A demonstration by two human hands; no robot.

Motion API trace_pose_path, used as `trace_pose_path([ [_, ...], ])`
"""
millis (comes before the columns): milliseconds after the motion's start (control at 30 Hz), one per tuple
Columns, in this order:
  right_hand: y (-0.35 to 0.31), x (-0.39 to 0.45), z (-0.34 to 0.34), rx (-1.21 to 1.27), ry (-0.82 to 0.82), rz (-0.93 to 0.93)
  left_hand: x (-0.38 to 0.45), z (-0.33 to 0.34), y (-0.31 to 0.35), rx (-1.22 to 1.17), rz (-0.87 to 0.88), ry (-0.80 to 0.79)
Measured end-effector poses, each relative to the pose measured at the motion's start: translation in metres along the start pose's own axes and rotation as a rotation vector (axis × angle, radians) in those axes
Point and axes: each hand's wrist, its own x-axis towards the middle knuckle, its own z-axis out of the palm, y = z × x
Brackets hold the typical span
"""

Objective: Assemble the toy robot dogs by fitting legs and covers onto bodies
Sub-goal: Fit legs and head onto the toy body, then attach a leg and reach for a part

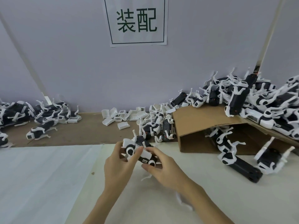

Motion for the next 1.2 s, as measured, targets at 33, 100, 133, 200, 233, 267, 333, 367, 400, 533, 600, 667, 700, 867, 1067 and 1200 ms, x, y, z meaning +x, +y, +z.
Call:
trace_pose_path([
  [33,-0.001,0.0,0.001,-0.028,0.0,0.004,0.001,-0.001,0.0,0.026,0.005,0.008],
  [100,-0.005,0.0,-0.002,-0.015,0.003,0.013,0.005,-0.002,-0.001,0.049,-0.005,-0.015],
  [133,-0.007,0.001,-0.005,0.014,0.022,0.017,0.006,-0.004,-0.003,0.064,-0.002,-0.032],
  [200,-0.011,0.002,-0.016,0.122,0.081,0.044,0.007,-0.005,-0.005,0.045,0.012,-0.074],
  [233,-0.014,0.005,-0.023,0.222,0.101,0.077,0.006,-0.006,-0.007,-0.024,-0.003,-0.094],
  [267,-0.018,0.01,-0.034,0.35,0.121,0.12,0.006,-0.006,-0.007,-0.096,-0.027,-0.105],
  [333,-0.033,0.023,-0.065,0.696,0.182,0.165,0.008,-0.006,-0.009,-0.149,-0.05,-0.098],
  [367,-0.042,0.031,-0.085,0.915,0.221,0.144,0.008,-0.005,-0.009,-0.126,-0.048,-0.097],
  [400,-0.05,0.037,-0.107,1.14,0.263,0.088,0.008,-0.005,-0.011,-0.085,-0.041,-0.106],
  [533,-0.068,0.052,-0.177,1.472,0.345,-0.045,0.004,-0.001,-0.016,0.178,0.04,-0.215],
  [600,-0.061,0.051,-0.171,1.217,0.319,0.096,0.003,0.001,-0.019,0.335,0.162,-0.277],
  [667,-0.044,0.049,-0.14,0.885,0.293,0.189,0.003,0.004,-0.02,0.447,0.258,-0.321],
  [700,-0.034,0.048,-0.121,0.717,0.285,0.197,0.003,0.005,-0.021,0.477,0.282,-0.339],
  [867,0.007,0.048,-0.033,-0.182,0.195,0.143,0.005,0.005,-0.028,0.58,0.327,-0.414],
  [1067,0.016,0.064,0.014,-0.38,0.282,0.157,0.013,-0.001,-0.037,0.643,0.307,-0.431],
  [1200,0.015,0.063,0.007,-0.061,0.415,0.229,0.015,-0.006,-0.039,0.575,0.204,-0.29],
])
